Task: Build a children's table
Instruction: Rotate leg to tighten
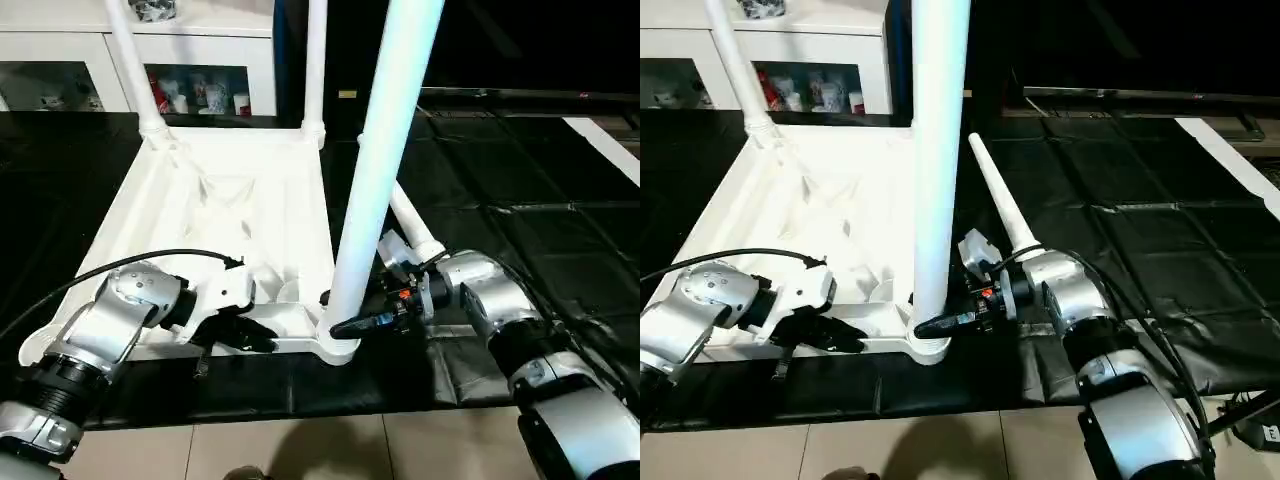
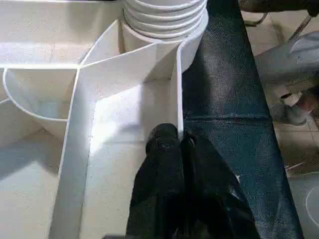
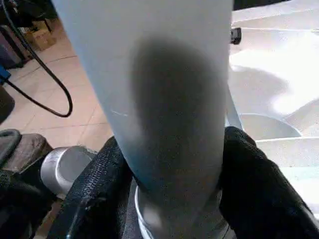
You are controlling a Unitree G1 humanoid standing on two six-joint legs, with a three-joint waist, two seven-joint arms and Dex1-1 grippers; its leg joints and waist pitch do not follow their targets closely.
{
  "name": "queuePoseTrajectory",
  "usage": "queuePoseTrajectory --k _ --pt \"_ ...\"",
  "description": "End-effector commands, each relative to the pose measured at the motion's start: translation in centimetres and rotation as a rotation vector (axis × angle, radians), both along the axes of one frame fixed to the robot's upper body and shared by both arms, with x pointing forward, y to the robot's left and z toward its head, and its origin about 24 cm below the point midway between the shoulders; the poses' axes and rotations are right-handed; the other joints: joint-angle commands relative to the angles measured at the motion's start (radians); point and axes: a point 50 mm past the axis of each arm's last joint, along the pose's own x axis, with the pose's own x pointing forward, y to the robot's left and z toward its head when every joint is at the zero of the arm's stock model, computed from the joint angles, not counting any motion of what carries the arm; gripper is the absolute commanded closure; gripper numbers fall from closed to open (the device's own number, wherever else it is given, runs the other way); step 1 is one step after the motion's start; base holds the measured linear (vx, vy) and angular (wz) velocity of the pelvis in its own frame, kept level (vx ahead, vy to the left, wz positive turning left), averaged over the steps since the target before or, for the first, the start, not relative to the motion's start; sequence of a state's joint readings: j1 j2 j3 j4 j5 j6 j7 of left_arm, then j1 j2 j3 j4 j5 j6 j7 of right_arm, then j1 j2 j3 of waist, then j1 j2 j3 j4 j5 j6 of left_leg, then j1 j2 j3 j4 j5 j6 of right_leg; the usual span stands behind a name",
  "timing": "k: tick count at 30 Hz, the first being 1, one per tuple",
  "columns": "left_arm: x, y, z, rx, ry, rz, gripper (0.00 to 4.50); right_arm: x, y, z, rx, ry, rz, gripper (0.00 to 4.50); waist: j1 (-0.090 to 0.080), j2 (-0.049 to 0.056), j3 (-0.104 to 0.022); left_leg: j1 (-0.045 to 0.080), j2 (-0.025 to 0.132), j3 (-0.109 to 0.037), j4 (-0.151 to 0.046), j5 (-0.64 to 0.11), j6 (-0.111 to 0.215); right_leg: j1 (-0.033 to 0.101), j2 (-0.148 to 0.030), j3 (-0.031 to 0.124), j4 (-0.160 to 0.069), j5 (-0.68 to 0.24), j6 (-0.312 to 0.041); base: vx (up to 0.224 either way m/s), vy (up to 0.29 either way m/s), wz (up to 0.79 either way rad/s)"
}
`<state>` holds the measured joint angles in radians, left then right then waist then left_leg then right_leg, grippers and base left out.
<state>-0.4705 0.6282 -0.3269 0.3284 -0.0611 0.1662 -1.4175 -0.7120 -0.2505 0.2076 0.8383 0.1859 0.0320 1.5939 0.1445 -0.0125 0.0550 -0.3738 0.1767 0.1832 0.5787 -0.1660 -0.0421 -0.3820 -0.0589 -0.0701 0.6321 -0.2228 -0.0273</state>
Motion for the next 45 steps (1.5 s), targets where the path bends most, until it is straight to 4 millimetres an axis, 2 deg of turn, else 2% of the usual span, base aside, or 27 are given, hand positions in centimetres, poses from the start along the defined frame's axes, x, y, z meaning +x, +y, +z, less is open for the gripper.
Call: queuePoseTrajectory --k 1,5,6,8,9,10,11,14,15,16,17,18,20,21,26,29,30,32,34,38,43,45 --pt "-0.1 -0.3 -0.4 -0.002 0.04 0.002 4.5 -0.4 0.1 -0.5 0.035 0.069 -0.005 2.32 -0.007 0.01 -0.065 0.022 0.07 -0.022 -0.063 -0.199 0.026 0.034 -0.1 0.058 -0.073 -0.126 -0.24 0.0 0.0 0.0" --pt "0.6 -0.3 -0.1 -0.043 0.023 0.105 4.5 -0.2 0.4 -0.9 0.078 0.097 -0.115 2.33 -0.007 0.01 -0.064 0.022 0.07 -0.023 -0.063 -0.205 0.024 0.034 -0.101 0.058 -0.074 -0.126 -0.247 0.0 0.0 0.0" --pt "1.2 -0.3 0.5 -0.097 -0.016 0.227 4.5 0.0 0.6 -1.7 0.095 0.121 -0.253 2.33 -0.008 0.013 -0.062 0.023 0.071 -0.024 -0.066 -0.224 0.011 0.034 -0.101 0.059 -0.077 -0.154 -0.241 0.0 0.0 0.0" --pt "1.4 -0.3 0.7 -0.117 -0.032 0.273 4.5 0.0 0.8 -2.1 0.09 0.129 -0.308 2.34 -0.013 0.013 -0.059 0.024 0.07 -0.029 -0.071 -0.261 -0.008 0.034 -0.104 0.059 -0.082 -0.216 -0.233 0.0 0.0 0.0" --pt "1.4 -0.1 0.8 -0.122 -0.062 0.341 4.5 0.1 1.1 -2.6 0.099 0.109 -0.387 2.34 -0.014 0.011 -0.059 0.023 0.069 -0.029 -0.07 -0.267 -0.015 0.034 -0.105 0.059 -0.082 -0.231 -0.227 0.0 0.0 0.0" --pt "1.3 -0.1 0.8 -0.121 -0.067 0.363 4.5 0.1 1.3 -2.9 0.099 0.118 -0.428 2.34 -0.024 0.008 -0.057 0.018 0.068 -0.032 -0.073 -0.273 -0.022 0.037 -0.107 0.06 -0.083 -0.252 -0.219 0.0 0.0 0.0" --pt "1.1 -0.1 0.8 -0.122 -0.073 0.39 4.5 0.2 1.5 -3.3 0.091 0.131 -0.478 2.36 -0.034 0.008 -0.058 0.02 0.067 -0.032 -0.073 -0.276 -0.021 0.036 -0.106 0.06 -0.086 -0.26 -0.215 0.0 0.0 0.0" --pt "0.9 -0.4 0.7 -0.141 -0.075 0.484 4.5 0.6 2.5 -3.8 0.104 0.165 -0.606 2.37 -0.06 0.005 -0.058 0.014 0.064 -0.031 -0.072 -0.241 -0.013 0.038 -0.102 0.06 -0.082 -0.221 -0.225 0.0 0.0 0.0" --pt "0.9 -1.0 0.6 -0.149 -0.078 0.54 4.5 1.0 3.2 -4.0 0.099 0.179 -0.692 2.38 -0.062 0.005 -0.058 0.015 0.063 -0.03 -0.069 -0.243 -0.008 0.037 -0.103 0.061 -0.085 -0.225 -0.227 0.0 0.0 0.0" --pt "0.9 -1.6 0.5 -0.157 -0.082 0.586 4.5 1.3 3.9 -4.3 0.089 0.197 -0.764 2.38 -0.076 0.001 -0.057 0.015 0.062 -0.027 -0.068 -0.23 -0.007 0.036 -0.103 0.062 -0.087 -0.227 -0.236 0.0 0.0 0.0" --pt "1.1 -2.4 0.6 -0.165 -0.093 0.628 4.5 1.6 4.6 -4.4 0.068 0.208 -0.831 2.38 -0.077 0.004 -0.057 0.015 0.061 -0.03 -0.067 -0.228 -0.006 0.036 -0.103 0.061 -0.087 -0.231 -0.235 0.0 0.0 0.0" --pt "1.4 -3.5 0.7 -0.182 -0.113 0.67 4.5 2.0 5.3 -4.5 0.038 0.204 -0.911 2.38 -0.088 0.001 -0.052 0.012 0.061 -0.032 -0.07 -0.234 -0.014 0.037 -0.101 0.058 -0.089 -0.267 -0.225 0.0 0.0 0.0" --pt "1.4 -4.8 0.8 -0.19 -0.113 0.67 4.5 2.3 6.1 -4.3 0.036 0.222 -0.965 2.39 -0.094 0.001 -0.053 0.013 0.058 -0.033 -0.068 -0.251 -0.013 0.037 -0.103 0.058 -0.098 -0.315 -0.204 0.0 0.0 0.0" --pt "1.4 -5.4 0.8 -0.191 -0.109 0.668 4.5 2.4 6.5 -4.1 0.035 0.227 -0.985 2.39 -0.097 -0.002 -0.055 0.01 0.059 -0.032 -0.067 -0.242 -0.008 0.038 -0.101 0.059 -0.096 -0.3 -0.201 0.0 0.0 0.0" --pt "1.4 -6.3 0.5 -0.171 -0.102 0.647 4.5 2.2 7.7 -3.8 0.016 0.178 -0.946 2.42 -0.088 0.002 -0.057 0.018 0.059 -0.026 -0.065 -0.229 0.015 0.03 -0.094 0.06 -0.093 -0.208 -0.211 0.0 0.0 0.0" --pt "1.4 -5.8 0.2 -0.146 -0.09 0.666 4.5 2.0 7.7 -4.1 0.018 0.174 -0.936 2.42 -0.076 0.009 -0.056 0.021 0.062 -0.026 -0.069 -0.237 0.008 0.03 -0.094 0.06 -0.091 -0.19 -0.209 0.0 0.0 0.0" --pt "1.4 -5.6 0.2 -0.136 -0.09 0.667 4.5 2.0 7.6 -4.1 0.02 0.177 -0.939 2.09 -0.076 0.008 -0.056 0.021 0.062 -0.026 -0.07 -0.244 0.005 0.031 -0.094 0.06 -0.091 -0.192 -0.208 0.0 0.0 0.0" --pt "1.5 -5.2 0.0 -0.122 -0.088 0.677 4.5 2.1 7.4 -4.1 0.021 0.168 -0.946 1.76 -0.076 0.011 -0.055 0.021 0.062 -0.029 -0.073 -0.266 -0.005 0.031 -0.094 0.06 -0.091 -0.204 -0.206 0.0 0.0 0.0" --pt "1.5 -4.7 -0.1 -0.1 -0.083 0.684 4.5 2.2 7.0 -4.1 0.024 0.15 -0.935 1.74 -0.076 0.01 -0.056 0.021 0.062 -0.028 -0.072 -0.275 -0.009 0.031 -0.097 0.062 -0.094 -0.213 -0.205 0.0 0.0 0.0" --pt "1.6 -4.1 -0.2 -0.081 -0.083 0.665 4.5 2.2 6.4 -4.0 0.024 0.126 -0.91 1.37 -0.073 0.011 -0.057 0.02 0.061 -0.029 -0.072 -0.264 -0.006 0.033 -0.095 0.062 -0.092 -0.191 -0.207 0.0 0.0 0.0" --pt "1.5 -3.2 -0.2 -0.079 -0.094 0.583 4.5 2.0 4.2 -4.1 0.009 0.058 -0.83 0.93 -0.065 0.011 -0.056 0.02 0.061 -0.028 -0.07 -0.257 0.005 0.035 -0.096 0.062 -0.095 -0.187 -0.207 0.0 0.0 0.0" --pt "1.1 -2.4 -0.7 -0.065 -0.091 0.461 4.5 1.8 1.5 -3.6 0.021 0.01 -0.722 0.81 -0.052 0.01 -0.057 0.024 0.061 -0.026 -0.068 -0.269 0.014 0.035 -0.097 0.063 -0.097 -0.208 -0.193 0.0 0.0 0.0"
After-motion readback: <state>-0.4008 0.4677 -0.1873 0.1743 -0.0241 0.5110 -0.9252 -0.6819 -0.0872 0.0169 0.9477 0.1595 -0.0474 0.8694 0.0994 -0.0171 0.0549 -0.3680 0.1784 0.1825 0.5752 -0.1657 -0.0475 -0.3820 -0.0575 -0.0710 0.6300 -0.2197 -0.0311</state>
